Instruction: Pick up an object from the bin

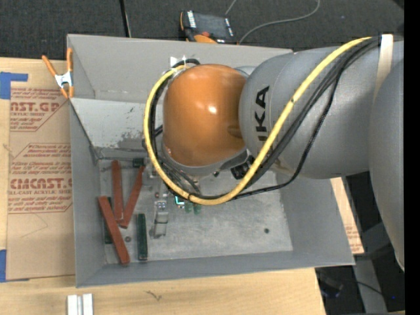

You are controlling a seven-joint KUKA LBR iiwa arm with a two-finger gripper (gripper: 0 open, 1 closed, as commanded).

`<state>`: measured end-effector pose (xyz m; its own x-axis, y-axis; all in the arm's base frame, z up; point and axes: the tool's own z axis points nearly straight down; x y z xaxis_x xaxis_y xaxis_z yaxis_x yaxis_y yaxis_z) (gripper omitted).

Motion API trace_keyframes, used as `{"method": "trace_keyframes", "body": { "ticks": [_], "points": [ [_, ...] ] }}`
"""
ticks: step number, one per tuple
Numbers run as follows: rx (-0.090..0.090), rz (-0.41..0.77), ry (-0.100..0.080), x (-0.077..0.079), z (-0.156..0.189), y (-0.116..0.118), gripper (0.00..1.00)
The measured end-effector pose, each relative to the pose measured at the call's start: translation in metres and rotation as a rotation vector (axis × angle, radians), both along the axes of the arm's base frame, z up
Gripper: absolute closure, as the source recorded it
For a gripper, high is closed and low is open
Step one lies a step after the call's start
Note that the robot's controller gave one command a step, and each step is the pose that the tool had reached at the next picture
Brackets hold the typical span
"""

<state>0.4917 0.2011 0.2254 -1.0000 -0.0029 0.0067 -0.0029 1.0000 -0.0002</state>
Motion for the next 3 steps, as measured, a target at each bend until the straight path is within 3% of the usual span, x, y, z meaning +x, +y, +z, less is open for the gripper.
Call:
{"method": "trace_keyframes", "body": {
  "ticks": [1,2,3],
  "points": [
    [-0.002,-0.122,-0.001,-0.005,-0.158,0.032,0.0],
    [0.001,-0.355,-0.006,0.011,-0.155,0.018,0.0],
    [0.0,-0.167,-0.008,0.012,-0.155,0.028,0.0]
  ]
}}
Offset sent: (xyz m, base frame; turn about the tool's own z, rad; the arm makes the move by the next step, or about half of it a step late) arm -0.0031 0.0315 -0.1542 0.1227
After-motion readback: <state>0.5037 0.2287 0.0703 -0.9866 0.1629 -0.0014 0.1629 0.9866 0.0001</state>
